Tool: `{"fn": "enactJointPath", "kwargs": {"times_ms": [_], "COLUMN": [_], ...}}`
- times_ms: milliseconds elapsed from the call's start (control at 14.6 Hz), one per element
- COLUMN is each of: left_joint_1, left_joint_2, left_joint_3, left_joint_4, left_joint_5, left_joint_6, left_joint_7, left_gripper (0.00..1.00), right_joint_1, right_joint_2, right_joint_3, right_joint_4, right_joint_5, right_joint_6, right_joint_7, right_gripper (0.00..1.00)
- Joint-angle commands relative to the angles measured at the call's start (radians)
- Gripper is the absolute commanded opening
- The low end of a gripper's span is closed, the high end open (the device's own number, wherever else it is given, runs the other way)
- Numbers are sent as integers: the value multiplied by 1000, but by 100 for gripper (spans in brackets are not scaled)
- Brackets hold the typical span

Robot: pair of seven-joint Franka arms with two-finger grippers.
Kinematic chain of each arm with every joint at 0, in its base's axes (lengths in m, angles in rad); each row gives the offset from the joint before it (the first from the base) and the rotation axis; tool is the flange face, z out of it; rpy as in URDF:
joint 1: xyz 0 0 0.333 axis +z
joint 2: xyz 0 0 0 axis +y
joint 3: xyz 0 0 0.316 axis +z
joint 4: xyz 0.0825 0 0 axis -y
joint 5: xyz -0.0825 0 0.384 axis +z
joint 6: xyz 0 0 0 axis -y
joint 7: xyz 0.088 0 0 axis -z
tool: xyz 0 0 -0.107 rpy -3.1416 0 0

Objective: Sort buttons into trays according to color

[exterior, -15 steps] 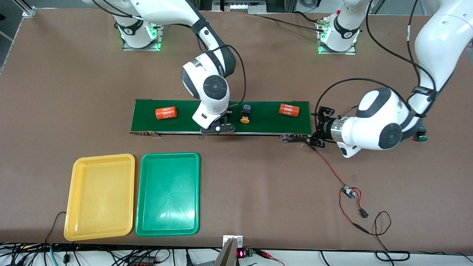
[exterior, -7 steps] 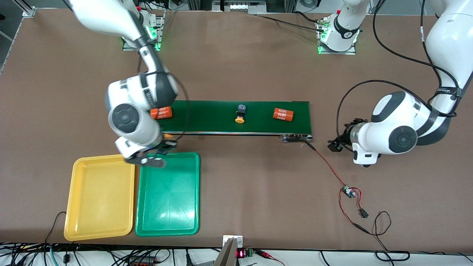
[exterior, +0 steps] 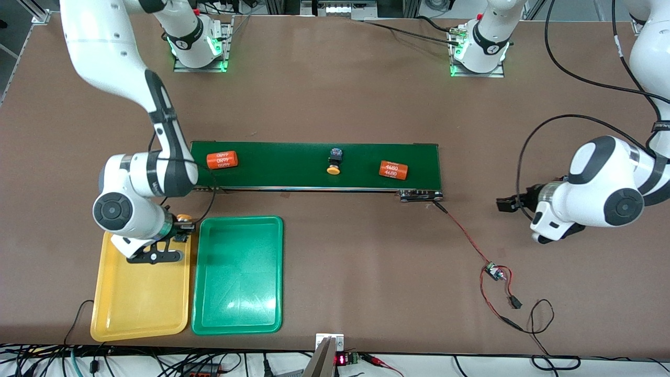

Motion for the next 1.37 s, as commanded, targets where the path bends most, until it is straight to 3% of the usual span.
{"fn": "enactJointPath", "kwargs": {"times_ms": [0, 275, 619, 756, 1031, 1100, 1168, 1237, 1306], "left_joint_1": [-101, -128, -255, -257, -252, -249, -246, -246, -246], "left_joint_2": [-109, -190, -299, -304, -295, -290, -289, -289, -285], "left_joint_3": [183, 390, 705, 750, 762, 762, 764, 768, 777], "left_joint_4": [-1, -83, -268, -327, -386, -403, -414, -417, -417], "left_joint_5": [-2, -12, -117, -135, -157, -157, -157, -157, -155], "left_joint_6": [6, 151, 480, 607, 627, 627, 627, 625, 625], "left_joint_7": [235, 617, 889, 963, 988, 988, 989, 991, 991], "left_gripper": [100, 100, 100, 100, 100, 100, 96, 87, 71], "right_joint_1": [-20, -33, -36, -51, -66, -66, -66, -66, -65], "right_joint_2": [42, 88, 99, 100, 105, 106, 107, 105, 100], "right_joint_3": [16, 14, 16, 16, 16, 16, 16, 17, 19], "right_joint_4": [21, 53, 56, 56, 53, 55, 55, 55, 56], "right_joint_5": [-11, -12, -14, -12, -9, -9, -6, -2, 3], "right_joint_6": [105, 168, 197, 202, 202, 202, 202, 203, 202], "right_joint_7": [-88, -186, -251, -260, -314, -318, -305, -305, -303], "right_gripper": [0, 0, 0, 0, 0, 8, 65, 100, 100]}}
